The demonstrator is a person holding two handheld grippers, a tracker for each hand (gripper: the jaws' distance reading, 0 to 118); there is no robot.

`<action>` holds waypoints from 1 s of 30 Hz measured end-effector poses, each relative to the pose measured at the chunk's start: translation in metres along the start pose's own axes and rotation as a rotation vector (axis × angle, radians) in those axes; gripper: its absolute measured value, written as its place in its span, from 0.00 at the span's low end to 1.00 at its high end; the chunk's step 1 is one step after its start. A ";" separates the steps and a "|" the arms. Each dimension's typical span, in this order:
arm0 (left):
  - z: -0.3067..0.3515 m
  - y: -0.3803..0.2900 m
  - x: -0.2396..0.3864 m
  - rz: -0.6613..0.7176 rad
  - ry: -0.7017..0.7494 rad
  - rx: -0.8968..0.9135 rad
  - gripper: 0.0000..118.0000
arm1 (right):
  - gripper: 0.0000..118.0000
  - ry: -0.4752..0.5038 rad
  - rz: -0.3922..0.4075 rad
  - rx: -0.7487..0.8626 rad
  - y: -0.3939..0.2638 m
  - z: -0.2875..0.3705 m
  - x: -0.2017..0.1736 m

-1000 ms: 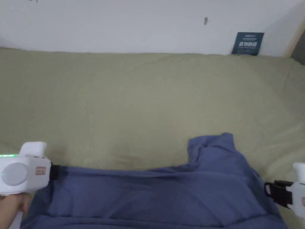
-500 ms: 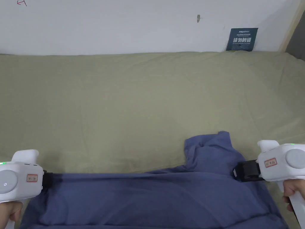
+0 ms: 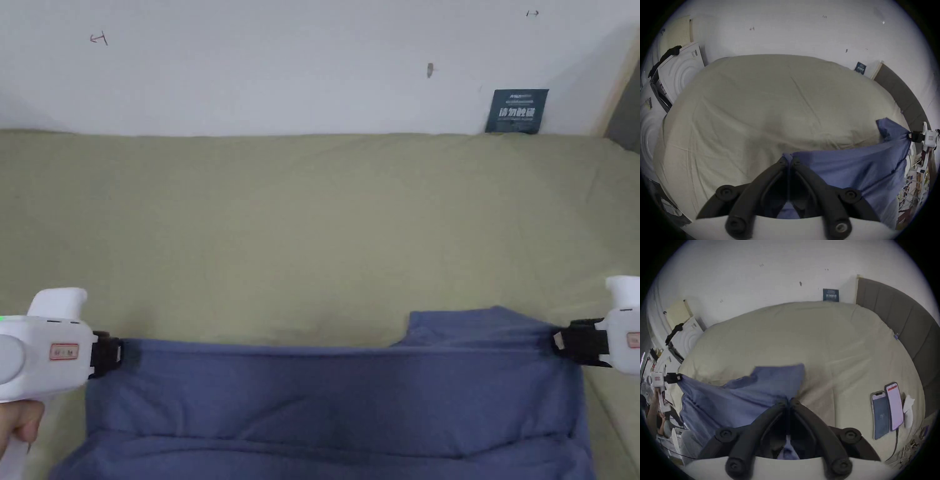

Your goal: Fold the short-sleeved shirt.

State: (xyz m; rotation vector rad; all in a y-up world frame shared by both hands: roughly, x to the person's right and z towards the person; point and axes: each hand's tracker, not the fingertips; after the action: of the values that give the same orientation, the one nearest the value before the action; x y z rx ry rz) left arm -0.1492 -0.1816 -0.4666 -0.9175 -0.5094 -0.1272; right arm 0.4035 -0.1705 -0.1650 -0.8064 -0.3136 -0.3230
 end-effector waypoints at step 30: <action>0.078 -0.180 -0.027 -0.037 -0.008 0.046 1.00 | 0.99 -0.079 0.017 -0.057 -0.192 0.088 -0.006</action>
State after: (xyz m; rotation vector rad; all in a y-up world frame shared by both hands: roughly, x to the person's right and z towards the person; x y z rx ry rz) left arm -0.2588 -0.2332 -0.3096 -0.8648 -0.5347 -0.1446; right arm 0.3090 -0.2292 0.0150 -0.8791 -0.3724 -0.2853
